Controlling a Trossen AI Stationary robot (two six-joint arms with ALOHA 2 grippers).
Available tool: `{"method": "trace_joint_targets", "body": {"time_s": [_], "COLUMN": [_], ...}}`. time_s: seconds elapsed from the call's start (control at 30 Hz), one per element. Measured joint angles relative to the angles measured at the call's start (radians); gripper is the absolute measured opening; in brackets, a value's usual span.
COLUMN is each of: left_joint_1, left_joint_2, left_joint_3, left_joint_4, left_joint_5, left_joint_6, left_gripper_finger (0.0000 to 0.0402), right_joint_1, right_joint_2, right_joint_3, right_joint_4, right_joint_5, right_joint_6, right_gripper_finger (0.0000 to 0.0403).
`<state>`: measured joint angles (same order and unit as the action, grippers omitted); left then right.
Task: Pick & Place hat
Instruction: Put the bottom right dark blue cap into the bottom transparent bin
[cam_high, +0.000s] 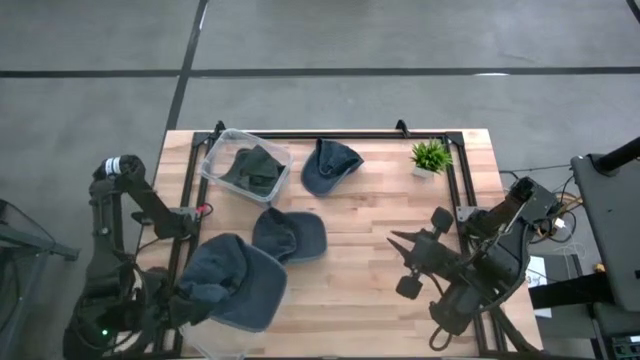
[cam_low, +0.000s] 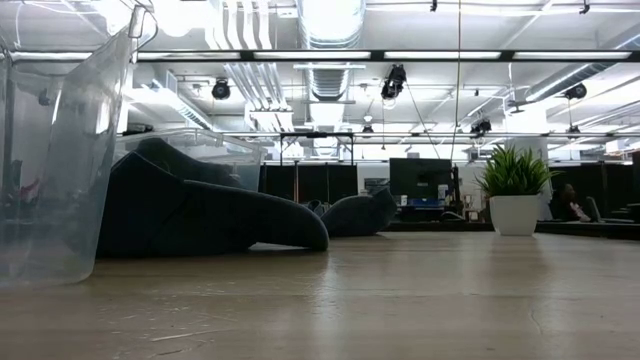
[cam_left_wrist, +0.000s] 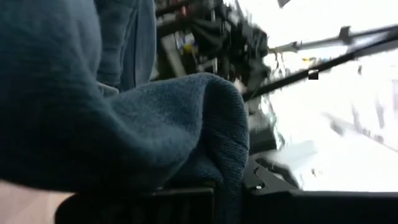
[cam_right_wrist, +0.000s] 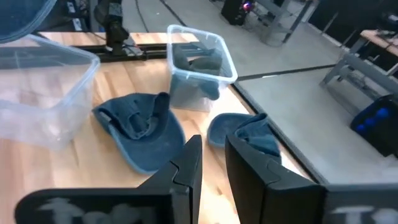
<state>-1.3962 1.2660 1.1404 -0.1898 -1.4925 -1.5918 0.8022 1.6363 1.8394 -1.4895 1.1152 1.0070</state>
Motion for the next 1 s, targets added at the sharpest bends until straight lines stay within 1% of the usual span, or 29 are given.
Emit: {"method": "trace_joint_targets", "body": {"time_s": [0.13,0.27,0.33,0.5,0.6,0.7,0.93,1.0], "left_joint_1": [0.004,0.019,0.027,0.055,0.055,0.055,0.057,0.061], "left_joint_2": [-0.062,-0.132,-0.162,-0.207,-0.228,-0.241,-0.242,-0.229], "left_joint_3": [0.000,0.000,0.000,0.000,0.018,0.055,0.189,0.231], "left_joint_4": [-0.152,-0.371,-0.458,-0.655,-0.783,-0.835,-0.889,-0.950], "left_joint_5": [0.091,0.185,0.271,0.558,0.666,0.713,0.758,0.824], "left_joint_6": [-0.088,-0.250,-0.332,-0.537,-0.651,-0.666,-0.548,-0.554], "left_gripper_finger": [0.0005,0.0005,0.0005,0.0005,0.0005,0.0005,0.0005,0.0005], "right_joint_1": [-0.001,-0.001,-0.001,-0.001,-0.001,-0.001,-0.001,-0.001], "right_joint_2": [0.000,0.001,0.001,0.001,0.001,0.001,0.001,0.001], "right_joint_3": [-0.004,-0.005,-0.005,-0.004,-0.004,-0.004,-0.004,-0.004], "right_joint_4": [0.014,0.020,0.021,0.033,0.034,0.034,0.033,0.033], "right_joint_5": [-0.025,-0.025,-0.025,-0.024,-0.024,-0.024,-0.024,-0.024], "right_joint_6": [-0.001,-0.002,-0.004,-0.018,-0.016,-0.018,-0.023,-0.023], "right_gripper_finger": [0.0063,0.0060,0.0059,0.0060,0.0061,0.0061,0.0061,0.0061]}}
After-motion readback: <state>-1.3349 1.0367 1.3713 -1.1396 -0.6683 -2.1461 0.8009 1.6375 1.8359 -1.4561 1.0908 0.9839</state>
